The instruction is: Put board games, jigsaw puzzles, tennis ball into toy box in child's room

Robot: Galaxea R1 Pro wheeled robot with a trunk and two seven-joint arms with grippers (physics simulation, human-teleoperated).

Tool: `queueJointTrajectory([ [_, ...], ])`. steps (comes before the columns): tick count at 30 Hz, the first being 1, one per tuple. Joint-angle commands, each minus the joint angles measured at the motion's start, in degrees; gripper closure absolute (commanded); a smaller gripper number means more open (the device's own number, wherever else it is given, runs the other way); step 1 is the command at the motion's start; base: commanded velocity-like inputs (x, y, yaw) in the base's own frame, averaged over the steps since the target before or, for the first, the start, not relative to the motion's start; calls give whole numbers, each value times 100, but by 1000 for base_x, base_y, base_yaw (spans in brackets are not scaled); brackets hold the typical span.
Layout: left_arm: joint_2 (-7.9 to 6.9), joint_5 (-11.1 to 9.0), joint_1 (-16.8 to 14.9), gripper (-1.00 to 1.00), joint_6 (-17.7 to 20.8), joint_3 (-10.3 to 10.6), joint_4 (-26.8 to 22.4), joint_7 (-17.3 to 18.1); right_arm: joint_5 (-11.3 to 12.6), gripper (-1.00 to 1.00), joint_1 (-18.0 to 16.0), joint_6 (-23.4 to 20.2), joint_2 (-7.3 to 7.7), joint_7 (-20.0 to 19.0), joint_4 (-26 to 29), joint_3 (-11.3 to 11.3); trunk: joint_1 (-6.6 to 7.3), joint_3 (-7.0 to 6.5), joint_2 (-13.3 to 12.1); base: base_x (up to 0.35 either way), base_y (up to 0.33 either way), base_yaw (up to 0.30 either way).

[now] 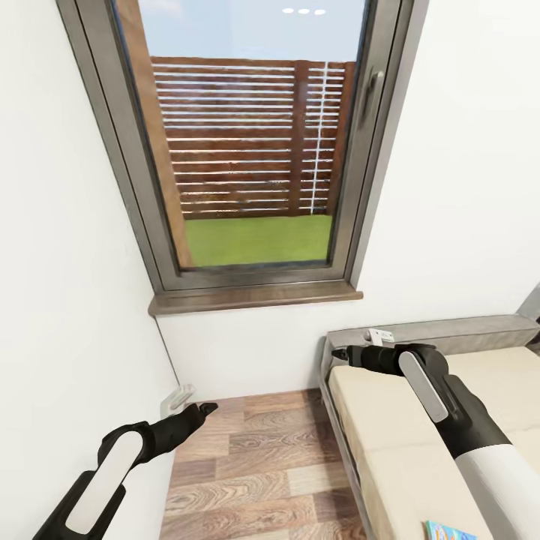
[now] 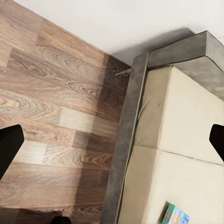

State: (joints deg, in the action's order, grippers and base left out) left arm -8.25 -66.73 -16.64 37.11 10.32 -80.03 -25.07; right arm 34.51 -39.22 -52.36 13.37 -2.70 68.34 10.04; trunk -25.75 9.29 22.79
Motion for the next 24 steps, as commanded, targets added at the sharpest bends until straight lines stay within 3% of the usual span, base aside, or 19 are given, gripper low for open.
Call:
queueJointTrajectory([
  [1,-4,-60,-5,-100,-2,10,-9,-58,-33,-100,-6,-20,5,-28,4,7,-4,12,13,0,42,-8],
  [24,-1,-60,-5,-100,-2,14,-12,-59,-32,-100,-6,-20,8,-29,4,6,-4,12,13,0,11,-2],
])
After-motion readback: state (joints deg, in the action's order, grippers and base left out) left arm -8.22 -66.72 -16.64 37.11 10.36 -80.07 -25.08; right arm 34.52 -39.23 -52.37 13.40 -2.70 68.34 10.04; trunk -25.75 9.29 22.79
